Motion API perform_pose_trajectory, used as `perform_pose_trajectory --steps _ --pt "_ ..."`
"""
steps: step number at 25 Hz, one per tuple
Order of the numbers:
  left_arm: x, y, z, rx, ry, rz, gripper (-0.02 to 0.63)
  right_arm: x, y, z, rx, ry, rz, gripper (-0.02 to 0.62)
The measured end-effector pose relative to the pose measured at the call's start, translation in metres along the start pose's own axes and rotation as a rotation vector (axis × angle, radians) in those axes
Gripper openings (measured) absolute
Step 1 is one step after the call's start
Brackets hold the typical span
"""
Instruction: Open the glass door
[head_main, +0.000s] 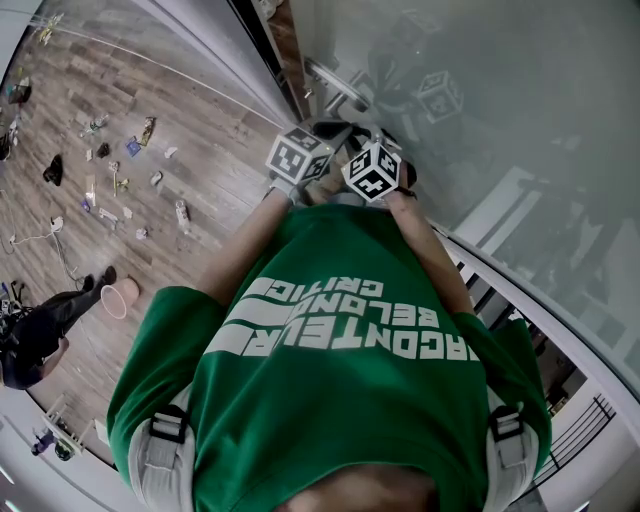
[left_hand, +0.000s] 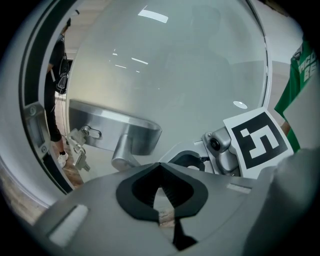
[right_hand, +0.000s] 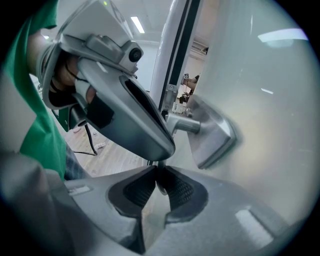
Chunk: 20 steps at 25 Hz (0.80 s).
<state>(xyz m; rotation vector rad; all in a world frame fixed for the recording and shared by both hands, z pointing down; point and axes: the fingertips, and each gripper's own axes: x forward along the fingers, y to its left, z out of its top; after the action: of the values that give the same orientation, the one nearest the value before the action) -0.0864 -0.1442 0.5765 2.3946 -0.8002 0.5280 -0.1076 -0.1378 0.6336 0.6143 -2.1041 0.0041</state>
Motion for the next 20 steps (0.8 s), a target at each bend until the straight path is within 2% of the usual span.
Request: perform_pose_trajectory --steps 6,20 --pt "0.004 0.005 -0.001 0.000 -0.001 -0.005 0.015 0.000 -0.005 -0.002 -0.009 -0.005 -0.001 0.048" --pt "0.006 0.009 0.010 0.014 -0.048 -0.024 0.015 -0.014 -0.020 -0.001 -0.093 0.004 -0.091 0.055"
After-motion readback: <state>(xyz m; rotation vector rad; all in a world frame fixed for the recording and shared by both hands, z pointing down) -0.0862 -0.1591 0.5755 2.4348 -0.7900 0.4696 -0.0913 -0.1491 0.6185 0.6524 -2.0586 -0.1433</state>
